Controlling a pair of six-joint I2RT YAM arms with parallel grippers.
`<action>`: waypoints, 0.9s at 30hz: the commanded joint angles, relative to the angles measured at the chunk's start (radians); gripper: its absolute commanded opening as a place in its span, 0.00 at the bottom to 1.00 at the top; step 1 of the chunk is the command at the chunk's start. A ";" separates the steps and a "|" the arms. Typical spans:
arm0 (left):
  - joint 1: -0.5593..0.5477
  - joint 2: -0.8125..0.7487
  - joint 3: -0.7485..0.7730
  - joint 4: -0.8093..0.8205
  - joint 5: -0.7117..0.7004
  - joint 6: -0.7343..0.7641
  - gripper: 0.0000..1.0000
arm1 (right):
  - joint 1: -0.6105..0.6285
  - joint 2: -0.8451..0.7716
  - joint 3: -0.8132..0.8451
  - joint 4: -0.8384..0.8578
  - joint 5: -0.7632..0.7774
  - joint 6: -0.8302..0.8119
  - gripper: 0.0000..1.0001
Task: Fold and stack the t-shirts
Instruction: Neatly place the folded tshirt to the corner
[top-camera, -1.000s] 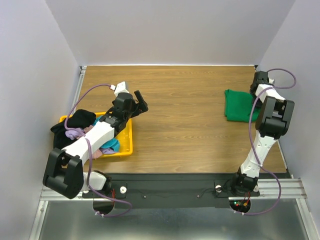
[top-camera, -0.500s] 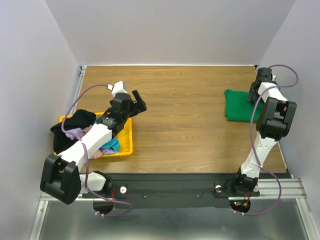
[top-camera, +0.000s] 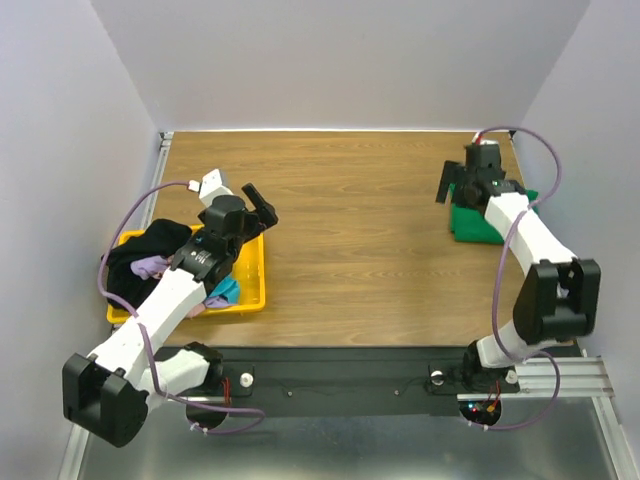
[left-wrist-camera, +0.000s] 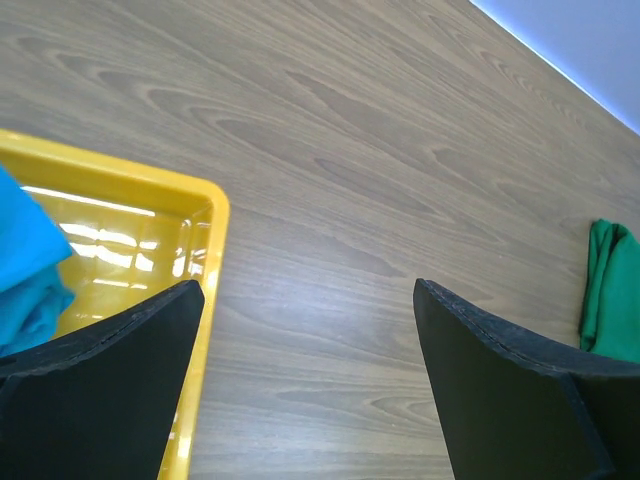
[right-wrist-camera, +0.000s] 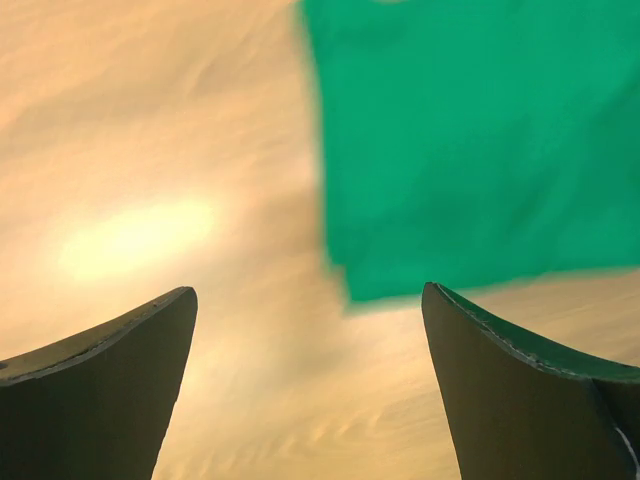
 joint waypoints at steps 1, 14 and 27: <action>0.008 -0.095 -0.058 -0.089 -0.093 -0.058 0.99 | 0.016 -0.171 -0.221 0.082 -0.125 0.148 1.00; 0.009 -0.252 -0.095 -0.121 -0.175 -0.055 0.99 | 0.017 -0.810 -0.616 0.250 -0.423 0.363 1.00; 0.009 -0.299 -0.110 -0.130 -0.178 -0.072 0.99 | 0.017 -0.932 -0.650 0.262 -0.449 0.374 1.00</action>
